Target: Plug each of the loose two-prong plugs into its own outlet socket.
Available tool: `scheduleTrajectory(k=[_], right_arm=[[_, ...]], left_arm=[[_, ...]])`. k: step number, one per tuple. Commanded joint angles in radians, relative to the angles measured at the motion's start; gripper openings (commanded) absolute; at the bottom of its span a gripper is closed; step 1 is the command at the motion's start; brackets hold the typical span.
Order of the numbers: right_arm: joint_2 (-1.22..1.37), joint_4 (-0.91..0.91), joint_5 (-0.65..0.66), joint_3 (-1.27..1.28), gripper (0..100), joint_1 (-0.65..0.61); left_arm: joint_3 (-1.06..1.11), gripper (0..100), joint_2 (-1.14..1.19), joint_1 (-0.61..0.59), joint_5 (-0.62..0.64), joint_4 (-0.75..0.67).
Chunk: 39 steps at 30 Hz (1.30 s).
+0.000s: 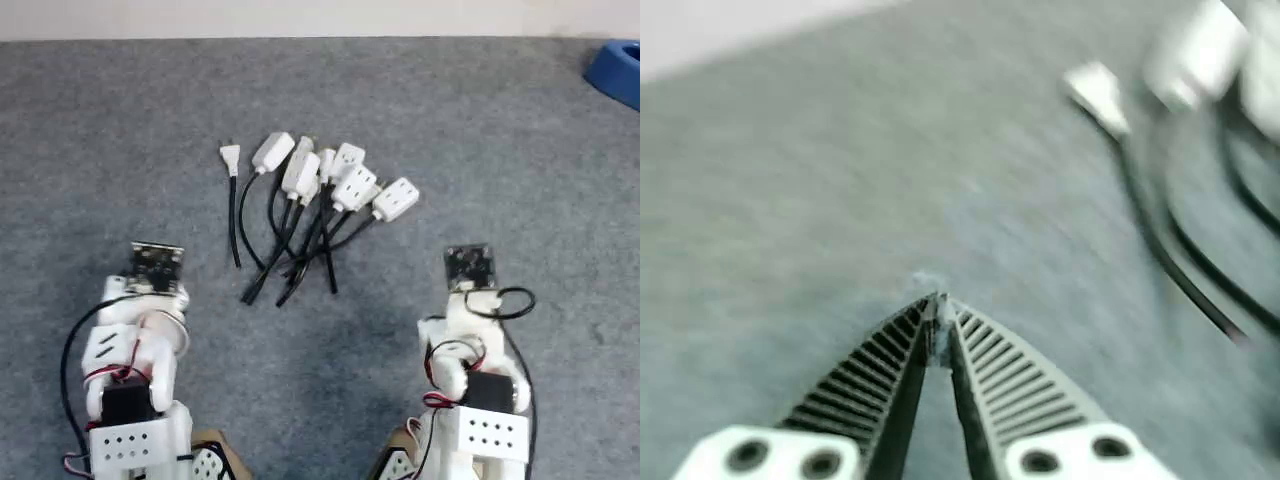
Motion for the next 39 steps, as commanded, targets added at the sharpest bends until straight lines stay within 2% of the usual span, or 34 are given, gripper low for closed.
scheduleTrajectory(k=[1, 4, 6, 12, 17, 19, 24, 27, 29, 33, 39], right_arm=[[-0.008, 0.061, -0.015, -0.196, 1.0, 0.007], [-0.008, 0.061, -0.023, -0.249, 1.0, 0.004], [-0.008, 0.058, -0.025, -0.263, 1.0, -0.015], [-0.010, 0.108, -0.068, -0.259, 1.0, -0.194], [-0.010, 0.108, -0.086, -0.216, 1.0, -0.205], [-0.010, 0.111, -0.086, -0.189, 1.0, -0.202], [-0.010, 0.113, -0.086, -0.125, 0.6, -0.186], [-0.010, 0.140, -0.080, -0.151, 0.9, -0.186], [-0.010, 0.140, -0.018, -0.177, 0.9, -0.185], [-0.010, 0.162, 0.028, -0.223, 0.9, -0.185], [-0.010, 0.188, 0.028, -0.231, 0.9, -0.186]], left_arm=[[-0.004, 1, -0.008, -0.128, 0.002, -0.227], [-0.071, 1, -0.008, -0.165, 0.003, -0.307], [-0.154, 1, -0.008, -0.170, 0.003, -0.270], [-0.472, 1, -0.001, -0.165, 0.003, 0.137], [-0.682, 1, -0.007, -0.168, 0.003, 0.480], [-0.720, 1, -0.007, -0.166, 0.003, 0.557], [-0.771, 1, -0.025, -0.173, 0.002, 0.641], [-0.871, 1, -0.081, -0.163, 0.002, 0.801], [-0.972, 1, -0.073, -0.163, 0.002, 0.890], [-1.073, 1, -0.067, -0.165, 0.002, 0.931], [-1.059, 1, -0.067, -0.165, 0.003, 0.934]])
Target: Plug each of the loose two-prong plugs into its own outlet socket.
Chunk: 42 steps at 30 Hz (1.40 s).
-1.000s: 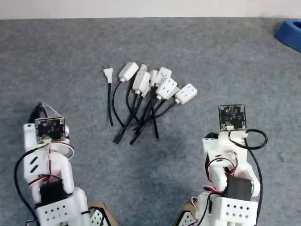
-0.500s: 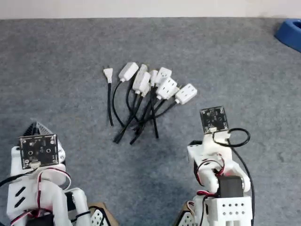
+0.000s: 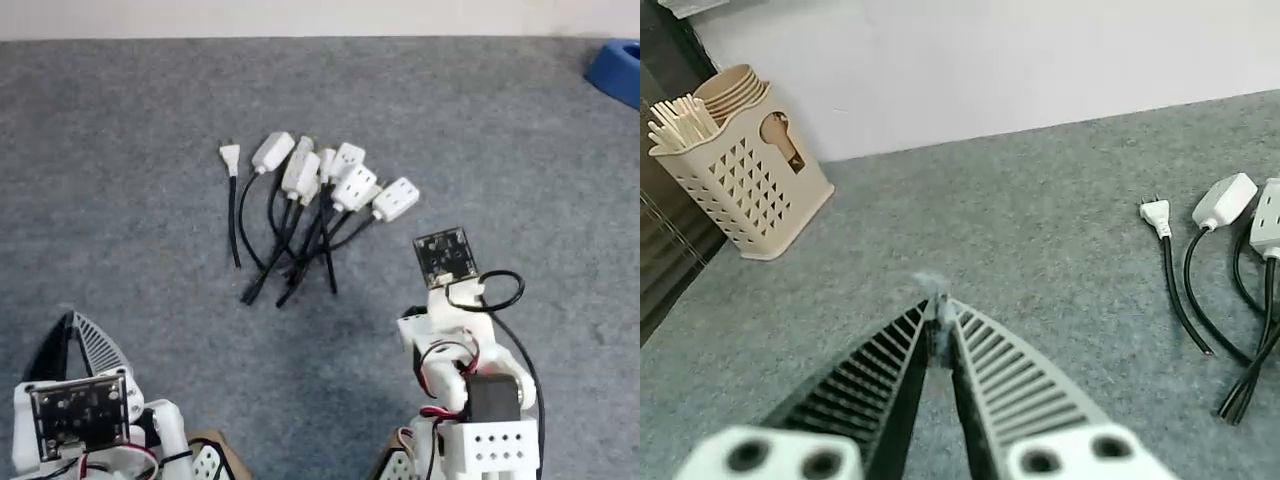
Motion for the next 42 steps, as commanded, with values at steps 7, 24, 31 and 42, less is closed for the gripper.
scheduleTrajectory(k=[7, 24, 31, 42], right_arm=[[-0.010, 0.012, 0.012, -0.062, 0.9, 0.010], [-0.386, 0.004, 0.017, 0.077, 0.9, 0.004], [-0.400, -0.048, 0.017, 0.116, 0.9, 0.005], [-0.400, -0.081, 0.017, 0.119, 0.9, 0.021]], left_arm=[[-0.012, 1, -0.001, -0.007, 0.005, 0.003], [-0.018, 1, -0.001, -0.008, 0.008, 0.003], [-0.018, 1, -0.001, -0.012, 0.005, 0.002], [0.151, 1, 0.001, -0.013, 0.008, -0.123]])
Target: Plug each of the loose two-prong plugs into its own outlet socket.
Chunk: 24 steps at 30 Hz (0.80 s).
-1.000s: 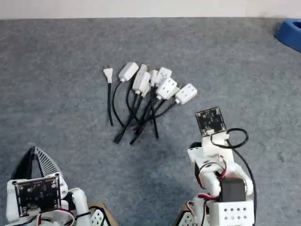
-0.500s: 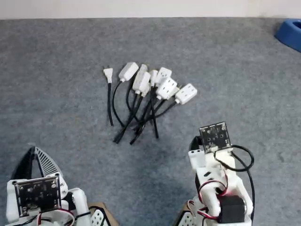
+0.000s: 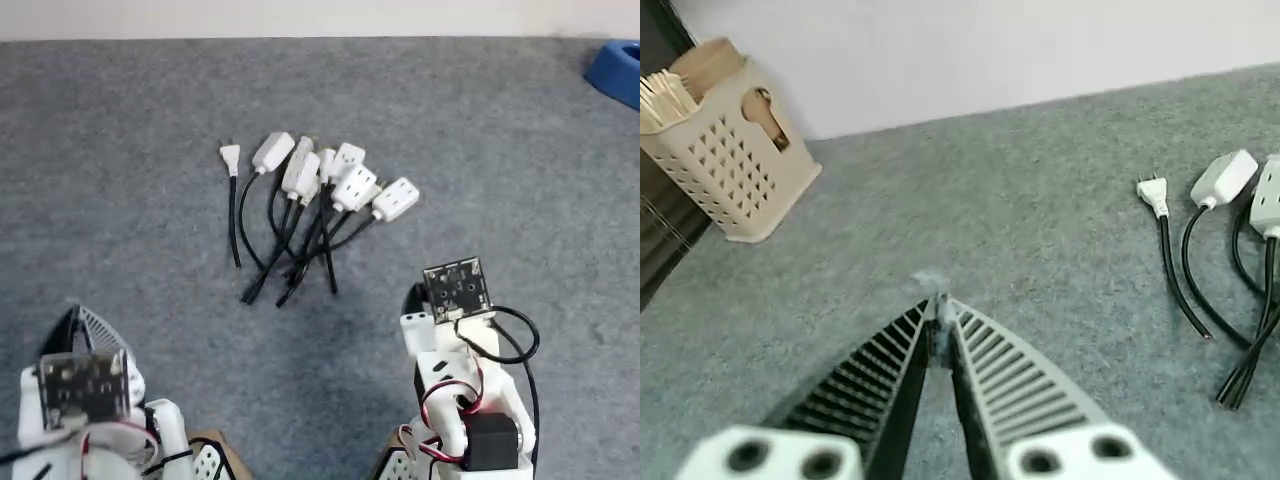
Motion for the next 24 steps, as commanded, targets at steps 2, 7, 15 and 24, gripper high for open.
scheduleTrajectory(k=[2, 7, 15, 24], right_arm=[[-0.008, -0.013, 0.014, 0.013, 0.9, 0.027], [-0.008, -0.045, 0.137, 0.085, 0.9, 0.025], [-0.005, -0.044, 0.060, 0.140, 8.0, 0.010], [0.105, 0.114, 0.061, -0.186, 11.6, 0.005]], left_arm=[[0.113, 1, 0.001, -0.016, 0.008, -0.160], [0.147, 1, 0.007, -0.120, 0.003, -0.285], [0.156, 1, 0.171, -0.030, 0.003, -0.238], [-0.157, 4, 0.771, 0.262, 0.003, -0.035]])
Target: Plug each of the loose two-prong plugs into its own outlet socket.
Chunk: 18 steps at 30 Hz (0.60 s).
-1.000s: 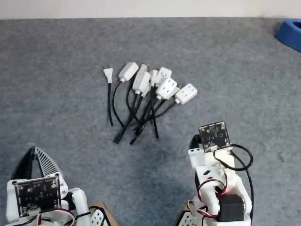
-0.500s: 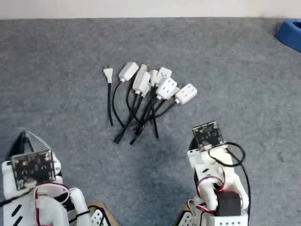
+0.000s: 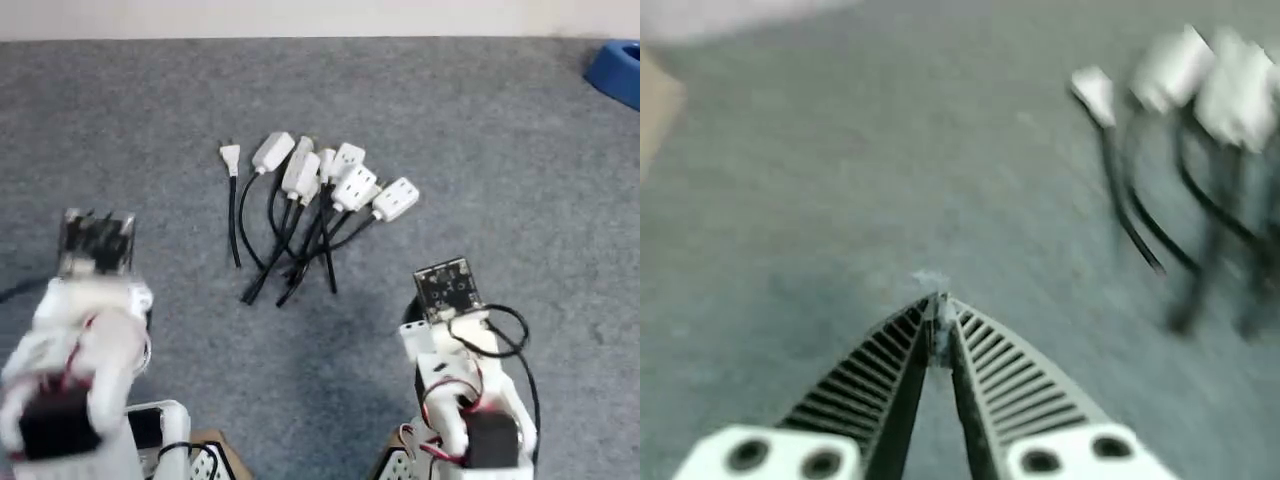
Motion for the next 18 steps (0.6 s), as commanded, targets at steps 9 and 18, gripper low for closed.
scheduleTrajectory(k=[9, 18], right_arm=[[0.924, 0.139, -0.100, -0.590, 11.6, -0.008], [1.250, 0.044, -0.236, -0.694, 12.0, -0.007]], left_arm=[[-0.538, 7, 0.814, 0.389, 0.075, 0.285], [-0.857, 13, 1.399, 0.423, 0.095, 0.285]])
